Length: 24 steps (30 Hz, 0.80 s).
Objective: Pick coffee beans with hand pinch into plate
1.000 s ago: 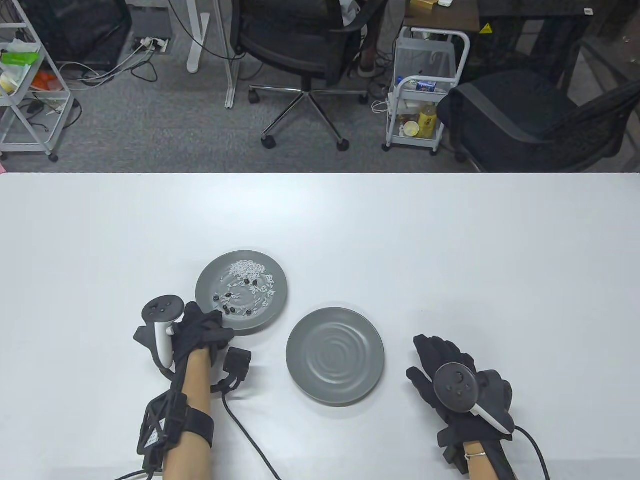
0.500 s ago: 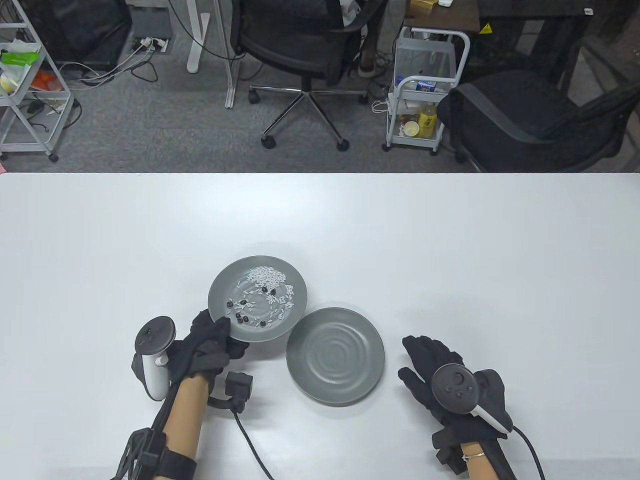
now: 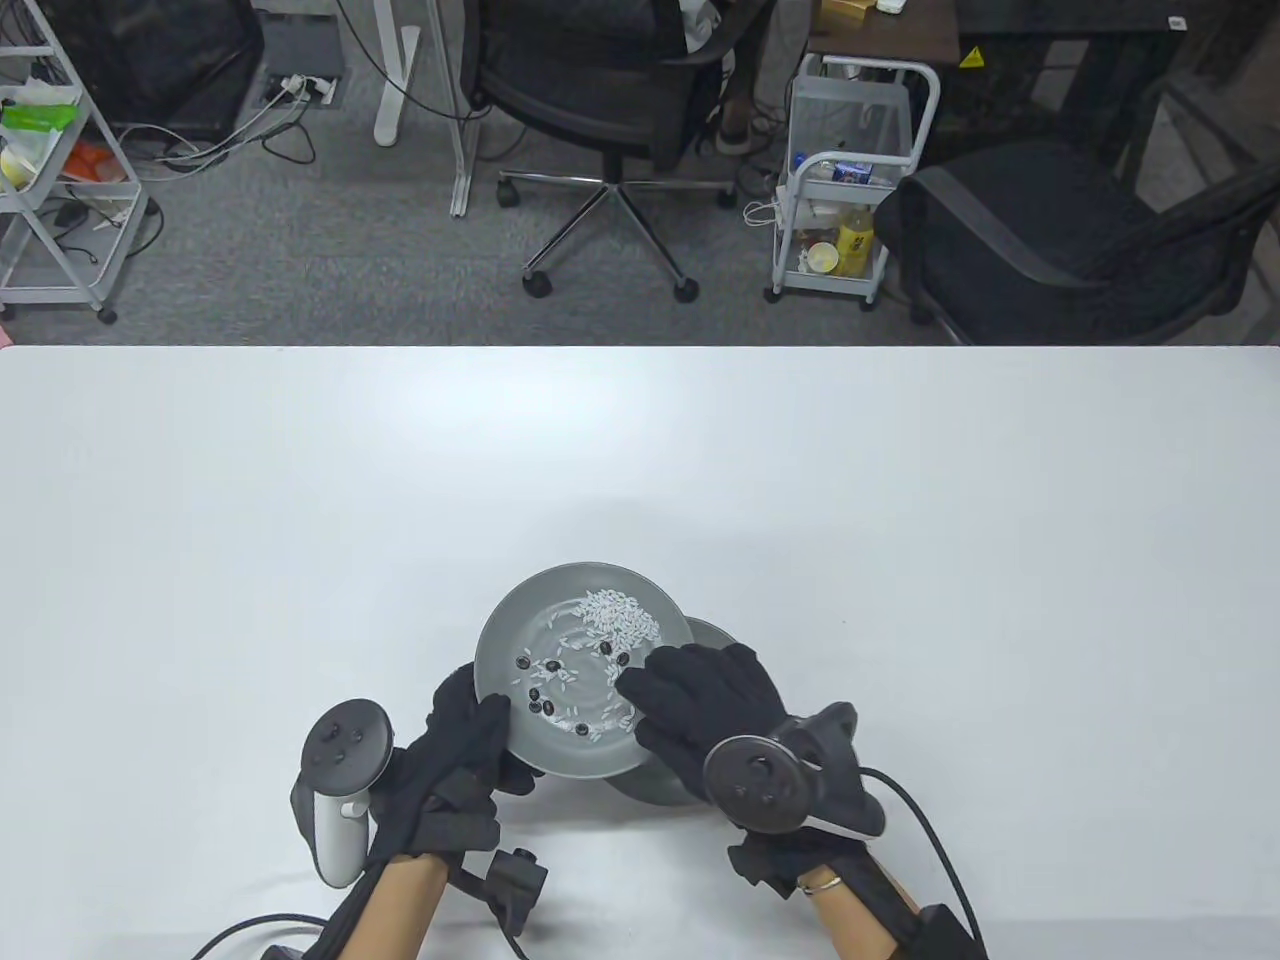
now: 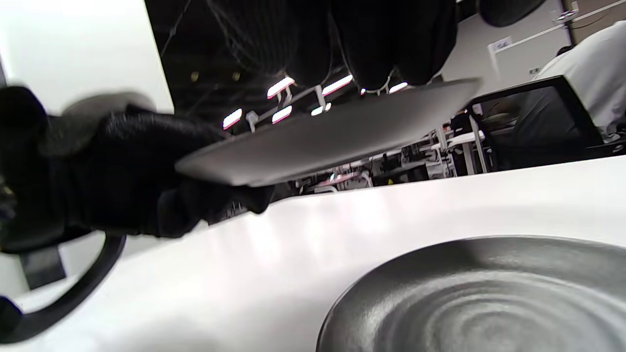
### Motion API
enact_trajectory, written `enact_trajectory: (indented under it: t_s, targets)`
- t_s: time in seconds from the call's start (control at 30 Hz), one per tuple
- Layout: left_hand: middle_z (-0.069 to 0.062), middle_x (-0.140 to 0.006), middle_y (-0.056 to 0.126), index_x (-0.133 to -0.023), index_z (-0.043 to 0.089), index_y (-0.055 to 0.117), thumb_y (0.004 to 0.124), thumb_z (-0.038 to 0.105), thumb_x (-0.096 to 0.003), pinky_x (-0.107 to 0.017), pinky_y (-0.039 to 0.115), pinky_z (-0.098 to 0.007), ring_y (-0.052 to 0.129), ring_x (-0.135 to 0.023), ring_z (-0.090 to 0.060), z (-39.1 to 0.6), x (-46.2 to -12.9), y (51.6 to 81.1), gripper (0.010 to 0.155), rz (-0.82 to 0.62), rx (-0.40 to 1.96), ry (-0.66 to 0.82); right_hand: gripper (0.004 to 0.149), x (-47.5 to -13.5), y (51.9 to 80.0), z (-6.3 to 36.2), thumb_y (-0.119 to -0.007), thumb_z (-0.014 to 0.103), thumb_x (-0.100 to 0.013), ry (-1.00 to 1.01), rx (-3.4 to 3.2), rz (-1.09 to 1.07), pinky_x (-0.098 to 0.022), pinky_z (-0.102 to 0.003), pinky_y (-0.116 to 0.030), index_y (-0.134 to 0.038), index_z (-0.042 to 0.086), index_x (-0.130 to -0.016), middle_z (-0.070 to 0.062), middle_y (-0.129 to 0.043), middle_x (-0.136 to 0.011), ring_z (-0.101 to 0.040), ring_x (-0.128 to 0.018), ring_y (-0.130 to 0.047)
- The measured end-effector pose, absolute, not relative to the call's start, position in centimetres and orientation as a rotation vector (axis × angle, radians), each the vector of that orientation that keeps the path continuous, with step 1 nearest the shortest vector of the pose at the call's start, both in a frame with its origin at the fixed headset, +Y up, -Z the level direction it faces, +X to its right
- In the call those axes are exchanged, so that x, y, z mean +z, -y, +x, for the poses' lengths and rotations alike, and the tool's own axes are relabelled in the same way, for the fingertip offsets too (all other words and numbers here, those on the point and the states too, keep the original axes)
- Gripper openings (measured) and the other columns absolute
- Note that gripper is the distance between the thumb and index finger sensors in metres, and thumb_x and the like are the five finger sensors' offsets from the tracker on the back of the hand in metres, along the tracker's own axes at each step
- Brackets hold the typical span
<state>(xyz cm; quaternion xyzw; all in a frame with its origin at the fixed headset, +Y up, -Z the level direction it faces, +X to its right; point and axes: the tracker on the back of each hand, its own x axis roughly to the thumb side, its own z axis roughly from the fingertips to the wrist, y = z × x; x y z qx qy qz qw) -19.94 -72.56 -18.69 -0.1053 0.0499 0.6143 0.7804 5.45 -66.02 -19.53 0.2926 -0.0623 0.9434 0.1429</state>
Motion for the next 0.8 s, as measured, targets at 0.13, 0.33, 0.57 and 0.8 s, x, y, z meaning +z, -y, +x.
enact_trajectory:
  t_s: [0.13, 0.33, 0.57, 0.8]
  targets:
    - [-0.023, -0.094, 0.072, -0.110, -0.002, 0.031, 0.058, 0.023, -0.0657, -0.038, 0.088, -0.033, 0.096, -0.056, -0.024, -20.0, -18.5, 72.7, 0.057, -0.212, 1.333, -0.088, 0.041, -19.7, 66.8, 3.5, -0.069, 0.048, -0.066, 0.131, 2.804, 0.912, -0.079, -0.064, -0.043, -0.067, 0.038, -0.105, -0.005, -0.062, -0.118, -0.035, -0.109, -0.062]
    - [-0.023, -0.094, 0.072, -0.109, -0.003, 0.032, 0.058, 0.023, -0.0657, -0.037, 0.088, -0.034, 0.096, -0.056, -0.025, -19.8, -18.3, 72.8, 0.057, -0.217, 1.315, -0.060, 0.040, -19.7, 67.9, 3.7, -0.071, 0.049, -0.064, 0.114, 2.756, 0.968, -0.079, -0.064, -0.043, -0.067, 0.041, -0.104, -0.005, -0.061, -0.118, -0.035, -0.109, -0.061]
    - [-0.024, -0.094, 0.072, -0.109, -0.003, 0.032, 0.058, 0.023, -0.0656, -0.037, 0.088, -0.034, 0.096, -0.056, -0.026, -19.7, -18.3, 73.0, 0.057, -0.226, 1.319, -0.046, 0.036, -19.4, 68.4, 3.6, -0.071, 0.050, -0.063, 0.190, 2.773, 0.999, -0.079, -0.065, -0.044, -0.071, 0.042, -0.098, -0.002, -0.064, -0.116, -0.034, -0.109, -0.062]
    - [-0.024, -0.094, 0.072, -0.109, -0.003, 0.032, 0.058, 0.023, -0.0656, -0.037, 0.088, -0.034, 0.096, -0.055, -0.027, -19.3, -18.4, 73.2, 0.057, -0.245, 1.307, -0.024, 0.032, -18.2, 68.7, 2.5, -0.075, 0.046, -0.060, 0.393, 2.805, 1.054, -0.078, -0.061, -0.051, -0.078, 0.034, -0.090, 0.005, -0.076, -0.101, -0.028, -0.104, -0.070]
